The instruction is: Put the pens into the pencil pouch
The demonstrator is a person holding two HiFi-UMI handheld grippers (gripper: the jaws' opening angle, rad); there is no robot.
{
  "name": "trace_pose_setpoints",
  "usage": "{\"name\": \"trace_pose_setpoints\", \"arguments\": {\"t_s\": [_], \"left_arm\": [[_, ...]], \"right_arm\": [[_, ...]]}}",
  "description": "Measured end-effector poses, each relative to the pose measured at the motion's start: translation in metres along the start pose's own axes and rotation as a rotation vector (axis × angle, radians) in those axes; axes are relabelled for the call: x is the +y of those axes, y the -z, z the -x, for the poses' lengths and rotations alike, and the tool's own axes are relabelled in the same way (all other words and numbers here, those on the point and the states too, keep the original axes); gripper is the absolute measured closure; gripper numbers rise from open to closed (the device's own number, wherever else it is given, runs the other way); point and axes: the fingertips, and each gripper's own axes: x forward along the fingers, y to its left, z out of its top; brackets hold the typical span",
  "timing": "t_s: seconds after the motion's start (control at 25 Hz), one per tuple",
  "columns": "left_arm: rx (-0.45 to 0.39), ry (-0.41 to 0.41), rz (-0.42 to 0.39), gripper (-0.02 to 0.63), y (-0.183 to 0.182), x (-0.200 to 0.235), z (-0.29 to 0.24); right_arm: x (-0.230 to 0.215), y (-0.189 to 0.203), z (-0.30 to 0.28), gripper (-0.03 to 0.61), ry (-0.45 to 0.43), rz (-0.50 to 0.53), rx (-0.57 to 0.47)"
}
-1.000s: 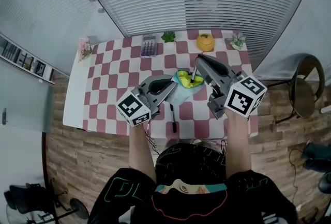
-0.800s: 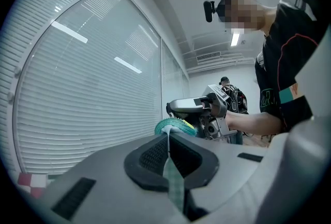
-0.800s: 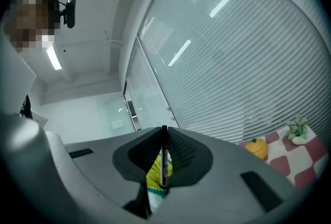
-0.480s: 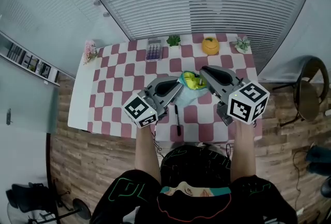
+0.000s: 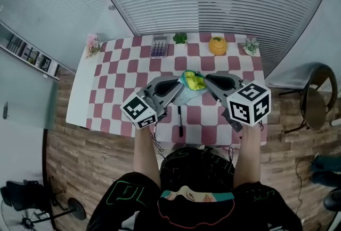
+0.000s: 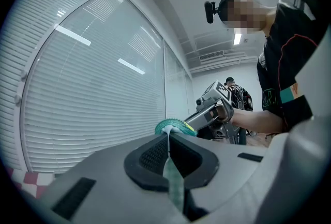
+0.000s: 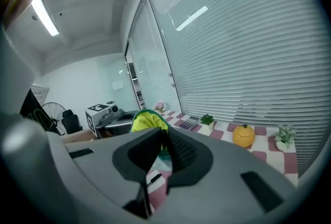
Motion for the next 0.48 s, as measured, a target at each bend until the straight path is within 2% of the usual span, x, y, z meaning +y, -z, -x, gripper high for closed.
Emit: {"name": "trace_pose_setpoints", "arguments": {"t_s": [0.2,0.28,0.4,0.48], "left_arm": [[0.015,-0.021,-0.007,0.615,-0.002,-0.001,0.011],[0.027,-0.045,-0.003,0.615,0.0,0.0,0.023],[0.045,-0.088,0.008,0.614,0.006,0.002,0.043],[0.053,-0.109,0.015,0.615,0.009,0.003,0.054]], "right_arm": [[0.013,0.012,-0.015,0.537,-0.061,0.032,0.078],[0.021,0.009,-0.021,0.534,-0.1,0.045,0.039],[0.03,-0.001,-0.025,0.534,-0.154,-0.002,-0.07],[0.03,-0.009,-0.025,0.532,-0.156,-0.034,-0.134]]}}
